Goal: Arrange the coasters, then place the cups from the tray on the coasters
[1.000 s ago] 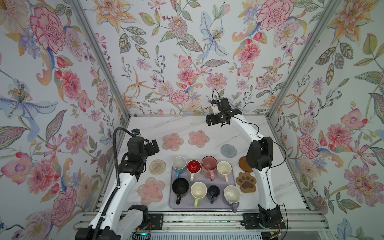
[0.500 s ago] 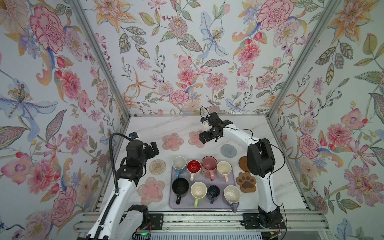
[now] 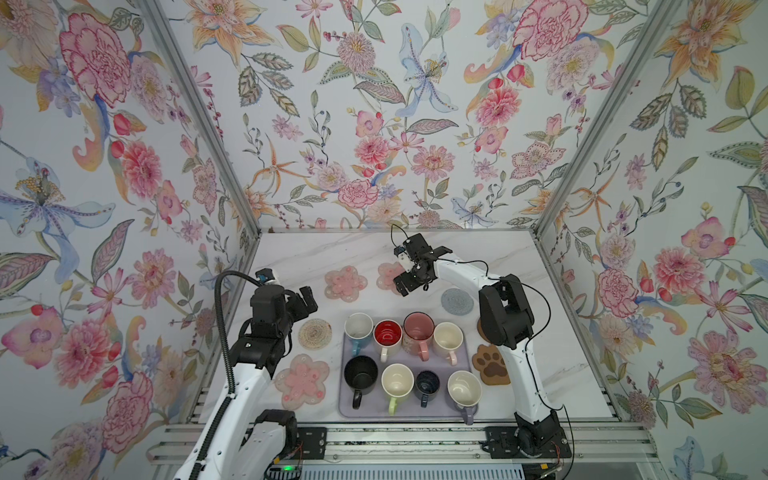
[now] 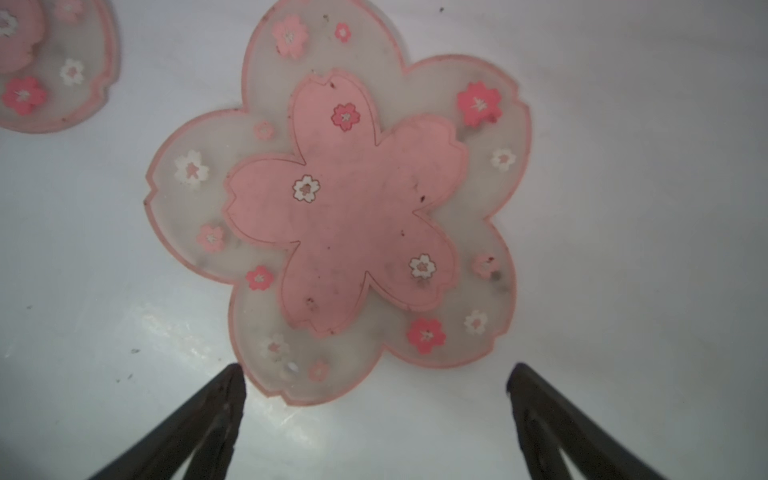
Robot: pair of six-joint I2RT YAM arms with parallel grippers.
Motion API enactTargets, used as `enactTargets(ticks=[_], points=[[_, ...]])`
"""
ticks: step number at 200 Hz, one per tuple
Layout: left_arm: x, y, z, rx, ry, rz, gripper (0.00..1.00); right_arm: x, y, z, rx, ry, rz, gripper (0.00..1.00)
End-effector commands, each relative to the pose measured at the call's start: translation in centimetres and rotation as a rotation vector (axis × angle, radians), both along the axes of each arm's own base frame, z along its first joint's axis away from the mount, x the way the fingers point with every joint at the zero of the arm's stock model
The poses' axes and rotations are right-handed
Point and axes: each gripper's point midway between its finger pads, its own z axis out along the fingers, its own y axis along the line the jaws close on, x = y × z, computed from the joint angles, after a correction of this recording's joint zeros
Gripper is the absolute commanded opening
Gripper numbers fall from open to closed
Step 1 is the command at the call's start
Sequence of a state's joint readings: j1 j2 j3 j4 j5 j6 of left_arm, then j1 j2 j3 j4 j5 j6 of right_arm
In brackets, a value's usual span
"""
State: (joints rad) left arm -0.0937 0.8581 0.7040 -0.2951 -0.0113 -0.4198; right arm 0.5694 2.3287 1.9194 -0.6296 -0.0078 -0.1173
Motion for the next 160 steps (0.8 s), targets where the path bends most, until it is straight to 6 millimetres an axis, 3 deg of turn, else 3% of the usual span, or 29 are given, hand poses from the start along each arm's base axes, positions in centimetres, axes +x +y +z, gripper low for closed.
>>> enactTargets(ticks=[1, 61, 160], points=[[-0.6, 0.4, -0.6, -0.002, 0.017, 0.024, 0.99, 0.1, 1.1, 0.5, -0.003, -0.008, 0.035, 0.99], [-1.1, 0.6, -0.6, -0.004, 0.017, 0.032, 0.99, 0.1, 2.4, -1.0, -0.022, 0.008, 0.063, 0.99], [-1.3, 0.7, -0.5, -0.007, 0.013, 0.04, 0.99, 1.2, 2.1, -3.7, -0.085, 0.001, 0.031, 0.99]])
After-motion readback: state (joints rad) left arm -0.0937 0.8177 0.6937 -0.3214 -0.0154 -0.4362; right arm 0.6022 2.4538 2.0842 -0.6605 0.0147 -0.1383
